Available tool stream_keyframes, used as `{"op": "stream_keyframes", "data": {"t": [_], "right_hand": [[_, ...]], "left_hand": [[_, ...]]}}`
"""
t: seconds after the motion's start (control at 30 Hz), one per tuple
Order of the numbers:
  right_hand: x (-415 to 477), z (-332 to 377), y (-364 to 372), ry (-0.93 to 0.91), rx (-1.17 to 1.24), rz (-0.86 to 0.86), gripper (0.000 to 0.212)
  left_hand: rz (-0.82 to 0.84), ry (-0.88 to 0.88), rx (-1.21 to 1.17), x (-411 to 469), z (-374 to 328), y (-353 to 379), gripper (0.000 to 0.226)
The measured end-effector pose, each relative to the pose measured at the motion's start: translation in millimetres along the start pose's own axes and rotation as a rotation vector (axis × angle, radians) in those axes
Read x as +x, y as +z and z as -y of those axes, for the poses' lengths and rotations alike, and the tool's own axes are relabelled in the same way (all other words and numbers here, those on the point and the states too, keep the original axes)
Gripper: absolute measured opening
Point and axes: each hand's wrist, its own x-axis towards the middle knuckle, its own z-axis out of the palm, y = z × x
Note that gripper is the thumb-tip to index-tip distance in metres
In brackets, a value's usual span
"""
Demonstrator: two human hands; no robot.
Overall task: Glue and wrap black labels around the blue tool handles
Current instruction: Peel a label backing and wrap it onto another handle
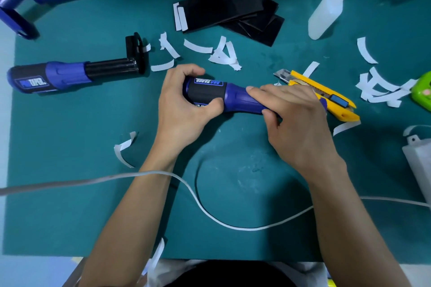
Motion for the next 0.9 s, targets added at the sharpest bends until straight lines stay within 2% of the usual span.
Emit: {"op": "stream_keyframes", "data": {"t": [0.2,0.4,0.67,0.9], "right_hand": [[-1.0,3.5,-0.1,-0.091,-0.089,-0.128,0.045],[-1.4,4.1,-0.3,-0.087,-0.105,-0.123,0.045],[-0.9,7.3,-1.3,-0.102,-0.133,-0.119,0.042],[-1.3,6.3,-1.8,-0.104,-0.115,-0.125,0.043]], "left_hand": [[0.014,0.017,-0.002,-2.4,0.3,-4.2,0.063],[0.037,0.052,0.043,-1.7,0.8,-4.7,0.068],[0.099,0.053,-0.017,3.0,3.0,-8.6,0.073],[0.045,0.051,-0.007,2.0,-0.5,-4.1,0.074]]}}
